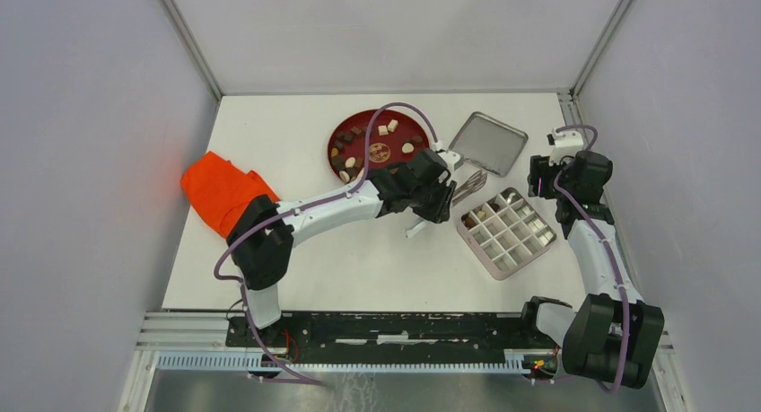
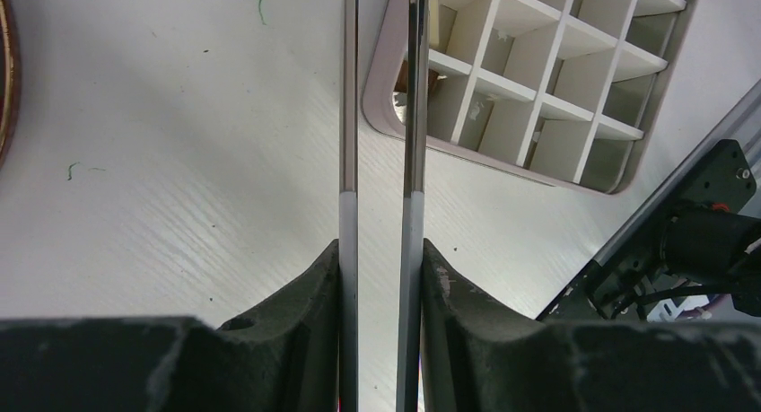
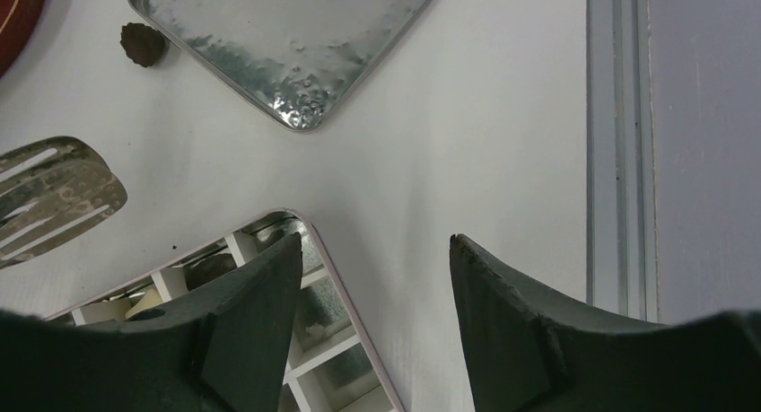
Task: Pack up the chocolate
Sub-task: Pick up the fake chocolate from the center of the board.
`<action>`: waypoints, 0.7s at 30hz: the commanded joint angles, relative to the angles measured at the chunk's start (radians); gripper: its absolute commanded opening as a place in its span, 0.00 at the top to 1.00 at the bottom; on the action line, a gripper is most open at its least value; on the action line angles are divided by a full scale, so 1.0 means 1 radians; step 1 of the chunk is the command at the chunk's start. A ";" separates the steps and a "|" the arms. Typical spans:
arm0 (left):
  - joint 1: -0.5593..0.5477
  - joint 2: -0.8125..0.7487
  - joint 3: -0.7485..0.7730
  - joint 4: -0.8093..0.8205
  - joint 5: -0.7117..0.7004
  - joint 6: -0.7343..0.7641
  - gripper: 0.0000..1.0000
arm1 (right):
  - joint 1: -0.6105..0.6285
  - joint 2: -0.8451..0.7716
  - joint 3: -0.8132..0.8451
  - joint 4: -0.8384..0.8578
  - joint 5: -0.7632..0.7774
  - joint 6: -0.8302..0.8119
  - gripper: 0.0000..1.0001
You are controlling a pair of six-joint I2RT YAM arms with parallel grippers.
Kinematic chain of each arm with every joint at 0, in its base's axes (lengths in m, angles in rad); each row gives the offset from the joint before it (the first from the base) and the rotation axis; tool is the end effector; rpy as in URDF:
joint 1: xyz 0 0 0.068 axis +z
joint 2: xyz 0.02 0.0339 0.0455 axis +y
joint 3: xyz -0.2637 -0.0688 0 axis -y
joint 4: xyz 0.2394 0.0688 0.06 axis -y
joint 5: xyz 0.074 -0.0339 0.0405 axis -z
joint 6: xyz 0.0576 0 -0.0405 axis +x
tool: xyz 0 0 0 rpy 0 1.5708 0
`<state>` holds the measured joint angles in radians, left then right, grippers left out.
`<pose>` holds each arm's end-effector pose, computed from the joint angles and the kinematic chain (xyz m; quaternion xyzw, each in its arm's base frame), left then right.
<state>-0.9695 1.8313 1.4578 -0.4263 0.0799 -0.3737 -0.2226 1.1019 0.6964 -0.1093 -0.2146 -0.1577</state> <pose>0.2362 -0.3525 0.2426 0.2861 0.8807 -0.2628 0.2711 0.2542 -0.0450 0.2453 -0.0261 0.8601 -0.0038 0.5094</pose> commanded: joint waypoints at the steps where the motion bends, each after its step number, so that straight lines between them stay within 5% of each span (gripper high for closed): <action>1: 0.023 -0.064 0.014 0.005 -0.051 0.065 0.98 | 0.003 0.004 0.031 0.007 -0.023 -0.009 0.33; 14: 0.142 0.048 0.086 -0.078 -0.067 0.127 0.89 | 0.002 0.003 0.031 0.005 -0.032 -0.011 0.33; 21: 0.180 0.148 0.211 -0.135 -0.058 0.173 0.74 | 0.003 0.004 0.031 0.005 -0.032 -0.011 0.33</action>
<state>-0.7979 1.9411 1.5642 -0.5415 0.0265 -0.2806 -0.2226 1.1065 0.6964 -0.1219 -0.2359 -0.1616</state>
